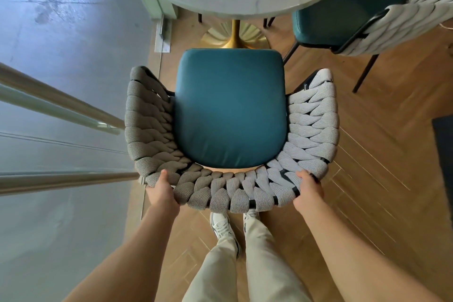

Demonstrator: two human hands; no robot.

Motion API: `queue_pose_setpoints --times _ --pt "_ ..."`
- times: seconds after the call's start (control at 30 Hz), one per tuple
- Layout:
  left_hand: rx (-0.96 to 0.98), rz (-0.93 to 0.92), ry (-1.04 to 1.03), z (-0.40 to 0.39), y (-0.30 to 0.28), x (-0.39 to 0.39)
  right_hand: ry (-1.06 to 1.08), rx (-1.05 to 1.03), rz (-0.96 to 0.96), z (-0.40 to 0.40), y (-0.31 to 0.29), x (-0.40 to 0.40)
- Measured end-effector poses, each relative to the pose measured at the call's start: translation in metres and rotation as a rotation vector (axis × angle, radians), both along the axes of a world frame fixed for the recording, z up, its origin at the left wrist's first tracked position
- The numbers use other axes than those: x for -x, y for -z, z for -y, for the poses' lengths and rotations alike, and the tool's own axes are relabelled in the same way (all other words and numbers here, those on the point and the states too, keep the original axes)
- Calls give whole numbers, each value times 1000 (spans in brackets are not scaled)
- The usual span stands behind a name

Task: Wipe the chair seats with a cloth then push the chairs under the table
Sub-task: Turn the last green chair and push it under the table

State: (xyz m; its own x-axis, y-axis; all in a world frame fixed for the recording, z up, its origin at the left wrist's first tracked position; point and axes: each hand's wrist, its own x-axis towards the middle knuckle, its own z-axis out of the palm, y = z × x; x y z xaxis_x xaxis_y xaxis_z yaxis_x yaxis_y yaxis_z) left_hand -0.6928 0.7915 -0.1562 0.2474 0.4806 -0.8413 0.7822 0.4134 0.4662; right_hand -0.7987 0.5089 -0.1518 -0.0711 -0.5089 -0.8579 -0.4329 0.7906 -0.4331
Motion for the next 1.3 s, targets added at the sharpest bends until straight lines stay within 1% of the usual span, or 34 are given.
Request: queue_pose_setpoints --times 0.2,0.5,1.0,1.17,1.3 --pt "9 10 9 7 4 -26 -58 -13 -16 11 -6 -29" --pt "26 15 5 15 5 -57 -27 27 -3 19 -1 -57" --pt "37 9 21 31 1 -72 -55 30 -28 35 2 -74" --pt "5 -6 59 32 -2 -71 -64 11 -26 35 0 -73" --pt "-18 -32 116 32 -6 -70 -62 37 -22 35 2 -72"
